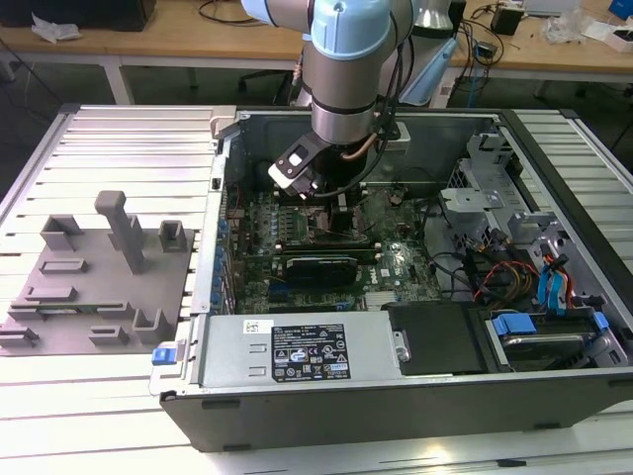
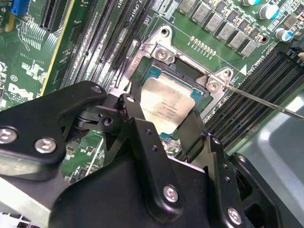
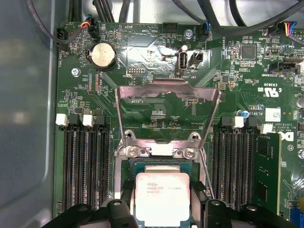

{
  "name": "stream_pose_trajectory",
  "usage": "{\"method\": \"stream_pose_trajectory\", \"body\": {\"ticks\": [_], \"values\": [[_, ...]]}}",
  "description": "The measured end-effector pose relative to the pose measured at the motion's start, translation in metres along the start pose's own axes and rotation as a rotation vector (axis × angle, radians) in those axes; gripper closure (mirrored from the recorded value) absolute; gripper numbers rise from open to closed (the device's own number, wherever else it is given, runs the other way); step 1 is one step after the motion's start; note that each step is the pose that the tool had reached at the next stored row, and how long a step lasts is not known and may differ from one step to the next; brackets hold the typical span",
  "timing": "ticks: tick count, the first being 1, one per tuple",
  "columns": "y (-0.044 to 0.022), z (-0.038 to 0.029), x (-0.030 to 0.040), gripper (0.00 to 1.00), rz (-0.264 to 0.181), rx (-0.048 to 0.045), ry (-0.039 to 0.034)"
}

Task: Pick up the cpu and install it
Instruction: 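Place the cpu into insertion slot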

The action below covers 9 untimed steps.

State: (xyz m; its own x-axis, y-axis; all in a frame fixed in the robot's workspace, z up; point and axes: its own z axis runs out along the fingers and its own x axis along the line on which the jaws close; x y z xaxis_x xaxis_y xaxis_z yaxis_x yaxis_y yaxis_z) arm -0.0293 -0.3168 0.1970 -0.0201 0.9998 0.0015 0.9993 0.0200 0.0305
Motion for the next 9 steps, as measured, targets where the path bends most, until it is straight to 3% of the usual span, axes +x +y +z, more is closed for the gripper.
{"method": "stream_pose_trajectory", "body": {"ticks": [9], "values": [[0.0001,0.0000,0.0016,0.45,0.019,0.0001,-0.0005]]}}
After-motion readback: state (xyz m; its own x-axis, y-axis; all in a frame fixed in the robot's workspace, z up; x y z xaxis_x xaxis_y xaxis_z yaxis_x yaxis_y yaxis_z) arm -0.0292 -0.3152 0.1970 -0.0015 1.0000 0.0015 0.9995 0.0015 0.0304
